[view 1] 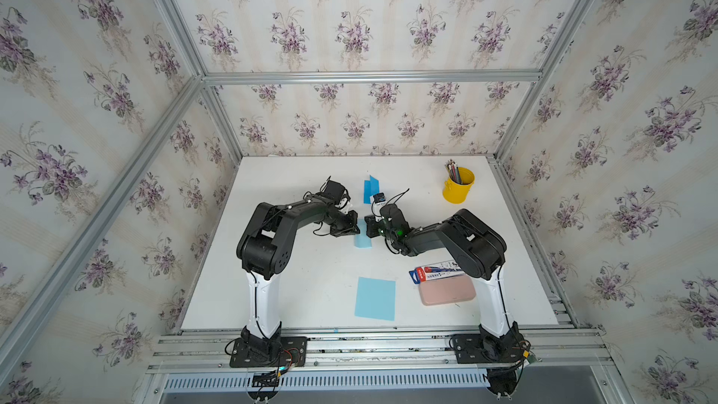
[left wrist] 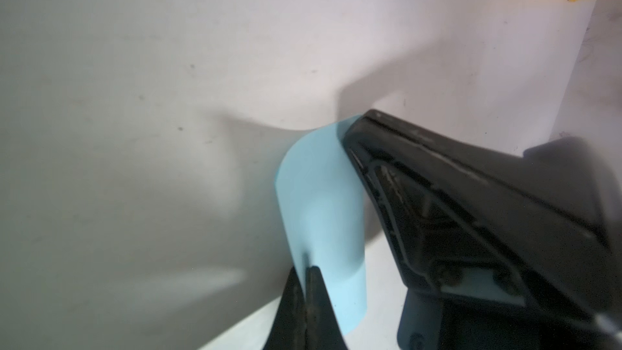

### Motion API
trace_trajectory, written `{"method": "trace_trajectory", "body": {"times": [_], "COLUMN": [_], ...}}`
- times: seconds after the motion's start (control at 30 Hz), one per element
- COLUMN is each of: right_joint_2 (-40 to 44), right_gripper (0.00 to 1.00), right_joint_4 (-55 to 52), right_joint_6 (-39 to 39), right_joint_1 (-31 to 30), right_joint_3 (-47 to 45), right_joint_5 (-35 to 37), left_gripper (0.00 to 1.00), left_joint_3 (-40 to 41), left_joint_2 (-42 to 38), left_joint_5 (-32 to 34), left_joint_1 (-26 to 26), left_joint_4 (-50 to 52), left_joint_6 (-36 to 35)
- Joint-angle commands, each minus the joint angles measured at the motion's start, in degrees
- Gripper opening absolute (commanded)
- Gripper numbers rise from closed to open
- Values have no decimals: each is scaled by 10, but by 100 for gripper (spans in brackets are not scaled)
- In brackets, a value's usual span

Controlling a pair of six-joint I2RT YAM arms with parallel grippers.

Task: Fold the square paper along the opposite sides
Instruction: Smooth out the paper at the center of the board.

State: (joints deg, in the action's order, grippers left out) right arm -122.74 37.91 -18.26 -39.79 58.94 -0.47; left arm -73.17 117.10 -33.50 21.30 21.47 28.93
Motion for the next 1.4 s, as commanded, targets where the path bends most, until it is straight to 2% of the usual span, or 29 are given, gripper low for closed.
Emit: {"method": "trace_trajectory", "body": {"times": [0.0, 0.33, 0.53, 0.63, 0.93, 1.2, 1.37], "right_joint_2": [-5, 7, 83, 92, 62, 105, 144], "right_gripper": [0, 0, 0, 0, 0, 0, 0], "right_joint_4": [-64, -80, 17, 40, -2, -9, 4], "right_joint_6": [-6, 2, 31, 34, 38, 53, 75], "right_joint_1": [6, 10, -21, -43, -56, -55, -58], "right_joint_3": [2, 26, -64, -91, -110, -165, -155], "right_joint_5": [23, 6, 6, 11, 46, 72, 57], "left_gripper": [0, 0, 0, 0, 0, 0, 0], "left_joint_3": [12, 15, 7, 4, 4, 14, 13], "left_joint_2": [8, 13, 16, 20, 20, 12, 15], "left_joint_5": [65, 68, 68, 68, 83, 84, 75], "left_joint_1": [-1, -2, -2, -2, -6, -21, -22], "left_joint_4": [63, 60, 61, 63, 71, 67, 61], "left_joint_6": [-1, -3, -2, -6, -14, -18, -16]}}
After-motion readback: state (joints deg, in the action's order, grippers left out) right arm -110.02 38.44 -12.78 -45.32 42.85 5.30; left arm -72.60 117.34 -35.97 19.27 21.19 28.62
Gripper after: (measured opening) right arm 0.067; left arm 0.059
